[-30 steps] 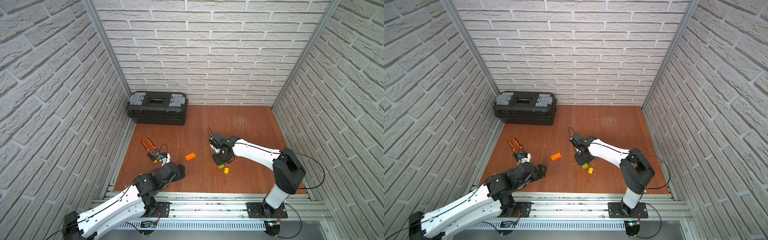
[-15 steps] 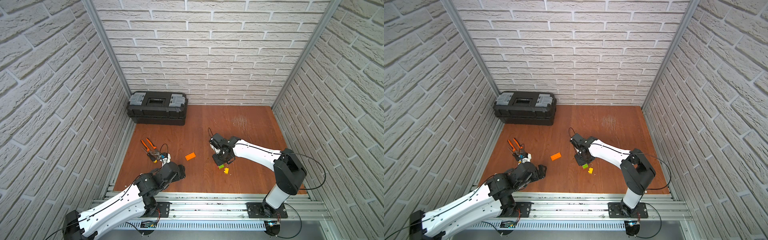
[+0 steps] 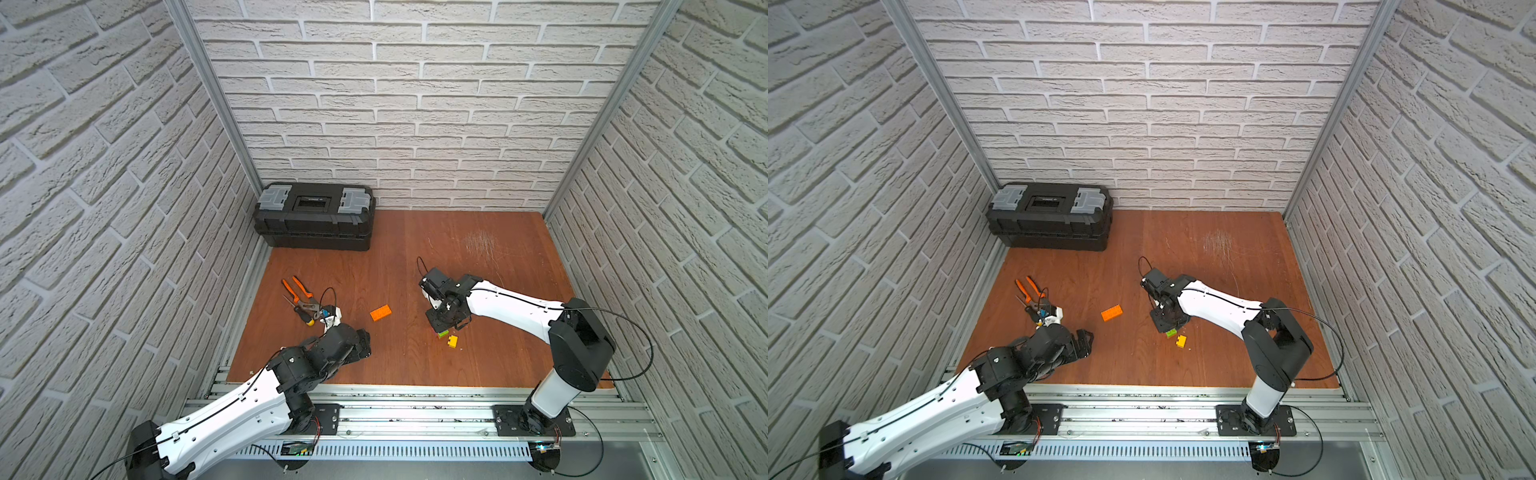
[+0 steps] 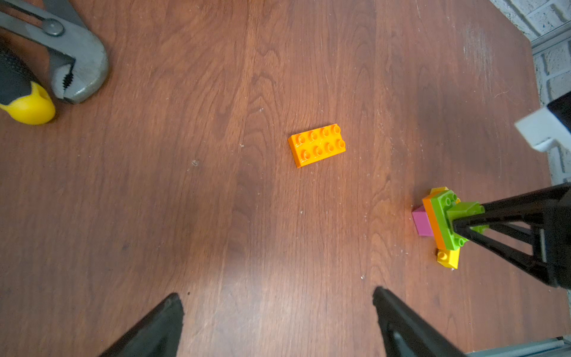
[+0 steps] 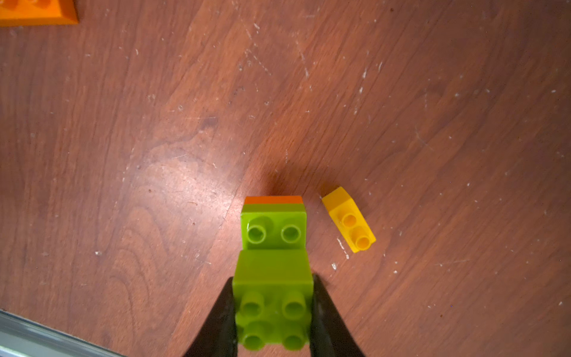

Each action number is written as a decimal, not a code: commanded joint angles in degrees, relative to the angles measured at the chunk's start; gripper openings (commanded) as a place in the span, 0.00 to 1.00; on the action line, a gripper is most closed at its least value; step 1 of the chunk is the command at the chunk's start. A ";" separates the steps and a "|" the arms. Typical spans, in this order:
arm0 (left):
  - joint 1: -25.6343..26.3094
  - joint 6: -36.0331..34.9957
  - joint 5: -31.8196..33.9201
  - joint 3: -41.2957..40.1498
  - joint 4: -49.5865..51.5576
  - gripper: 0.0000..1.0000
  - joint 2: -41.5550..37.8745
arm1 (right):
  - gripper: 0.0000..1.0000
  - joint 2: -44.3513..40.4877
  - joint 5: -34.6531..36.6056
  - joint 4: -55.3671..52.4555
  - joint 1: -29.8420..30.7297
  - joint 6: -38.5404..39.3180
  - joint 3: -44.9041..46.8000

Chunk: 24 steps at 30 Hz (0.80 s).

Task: Assemble a carrot with lego
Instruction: Assemble the lego brick with the lego brick.

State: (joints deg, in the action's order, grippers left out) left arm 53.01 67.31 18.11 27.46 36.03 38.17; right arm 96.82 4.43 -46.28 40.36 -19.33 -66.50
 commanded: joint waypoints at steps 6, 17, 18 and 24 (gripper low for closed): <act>0.25 -0.08 -0.15 0.22 -1.40 0.98 0.30 | 0.02 -0.85 0.08 -1.99 0.25 -1.42 1.73; 0.25 0.23 -0.21 -0.17 -1.16 0.98 -0.29 | 0.02 4.50 -2.85 -0.22 0.24 0.27 2.31; 0.26 0.36 -0.18 -0.26 -1.20 0.98 -0.37 | 0.02 4.97 -3.24 0.35 0.26 0.42 2.67; 0.20 0.33 -0.18 -0.47 -1.08 0.98 -0.79 | 0.02 7.94 -4.47 1.99 0.08 2.00 3.23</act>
State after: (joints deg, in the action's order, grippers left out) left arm 53.01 67.35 17.85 27.46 36.01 37.98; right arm 98.37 3.22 -46.09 40.34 -18.55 -66.61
